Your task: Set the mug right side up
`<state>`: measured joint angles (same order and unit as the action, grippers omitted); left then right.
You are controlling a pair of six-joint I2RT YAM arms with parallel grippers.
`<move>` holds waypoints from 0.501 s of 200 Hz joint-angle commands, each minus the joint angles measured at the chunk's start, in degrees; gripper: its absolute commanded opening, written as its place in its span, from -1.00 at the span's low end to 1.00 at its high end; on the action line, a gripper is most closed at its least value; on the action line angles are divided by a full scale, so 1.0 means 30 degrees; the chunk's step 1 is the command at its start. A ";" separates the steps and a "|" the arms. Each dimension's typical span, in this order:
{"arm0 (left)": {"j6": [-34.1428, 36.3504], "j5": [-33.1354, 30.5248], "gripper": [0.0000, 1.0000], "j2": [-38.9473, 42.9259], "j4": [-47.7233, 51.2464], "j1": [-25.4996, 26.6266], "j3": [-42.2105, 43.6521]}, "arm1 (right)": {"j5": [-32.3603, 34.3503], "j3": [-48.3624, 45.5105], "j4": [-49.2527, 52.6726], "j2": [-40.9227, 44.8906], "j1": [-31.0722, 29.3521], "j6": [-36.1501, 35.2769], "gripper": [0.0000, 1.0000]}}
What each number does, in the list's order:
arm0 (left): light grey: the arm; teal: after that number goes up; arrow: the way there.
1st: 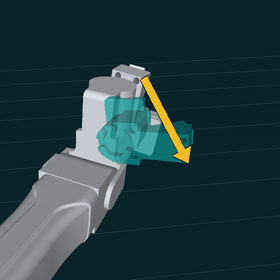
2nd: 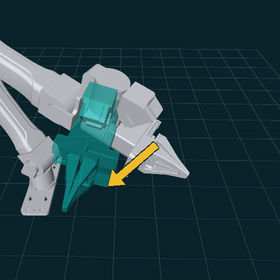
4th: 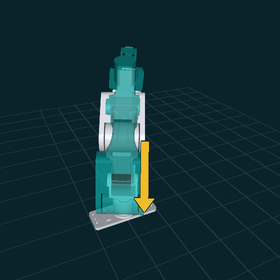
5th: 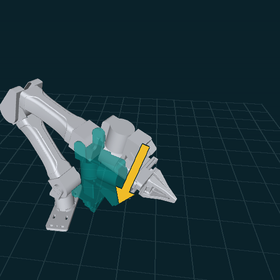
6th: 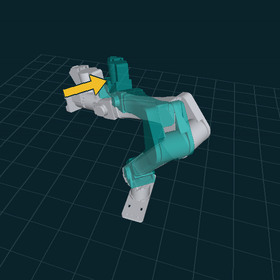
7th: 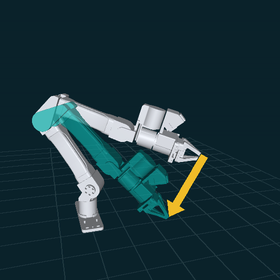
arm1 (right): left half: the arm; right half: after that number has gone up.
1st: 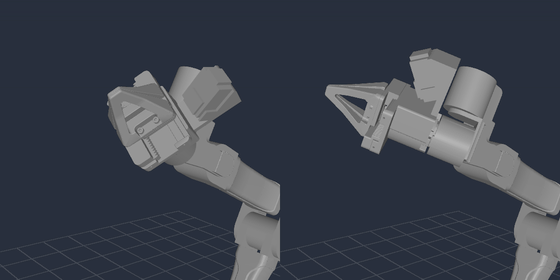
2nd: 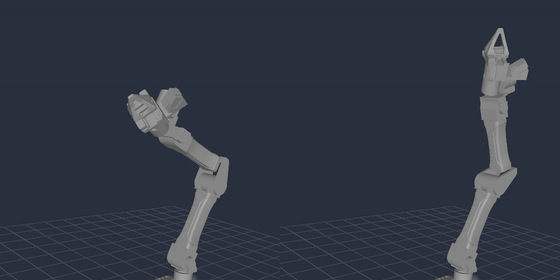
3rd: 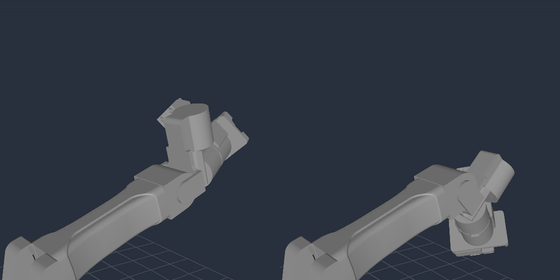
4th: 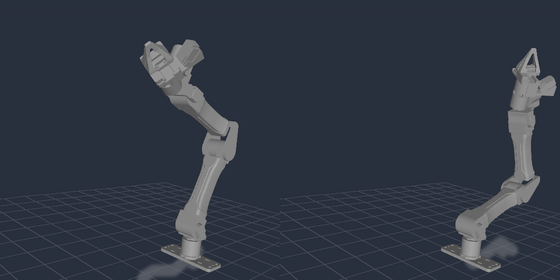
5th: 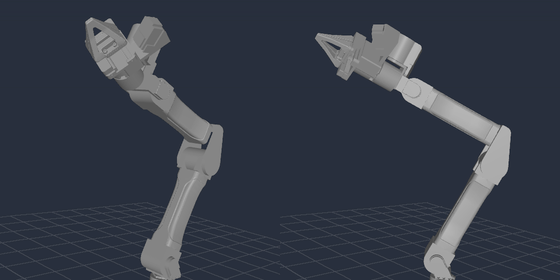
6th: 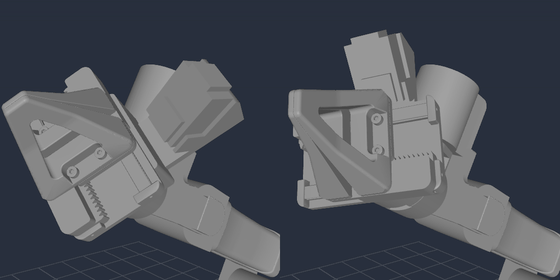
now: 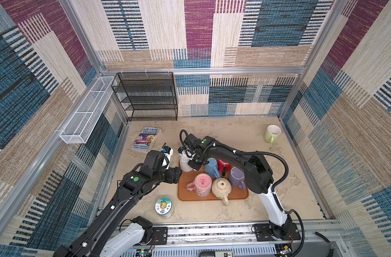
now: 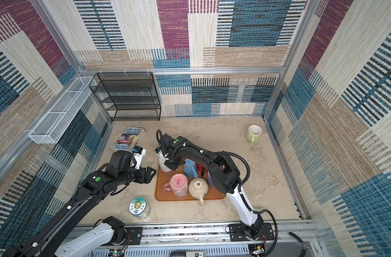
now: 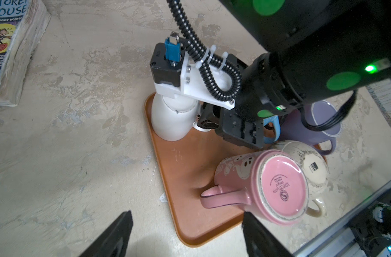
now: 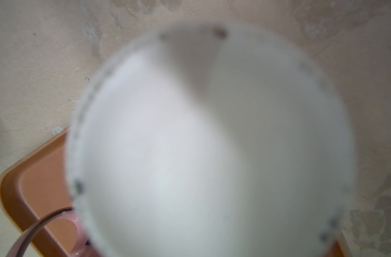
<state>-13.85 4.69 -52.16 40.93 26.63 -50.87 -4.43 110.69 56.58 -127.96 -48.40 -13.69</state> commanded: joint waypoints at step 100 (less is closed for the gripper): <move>-0.0612 -0.0632 0.65 0.1978 -0.1671 -0.0006 0.0559 | -0.2473 -0.2280 -0.4120 0.3557 0.0166 0.0579 -1.00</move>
<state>-14.70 1.83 -47.22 39.00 26.63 -49.54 -8.51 104.16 50.41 -119.55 -48.16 -13.28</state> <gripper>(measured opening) 0.826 0.153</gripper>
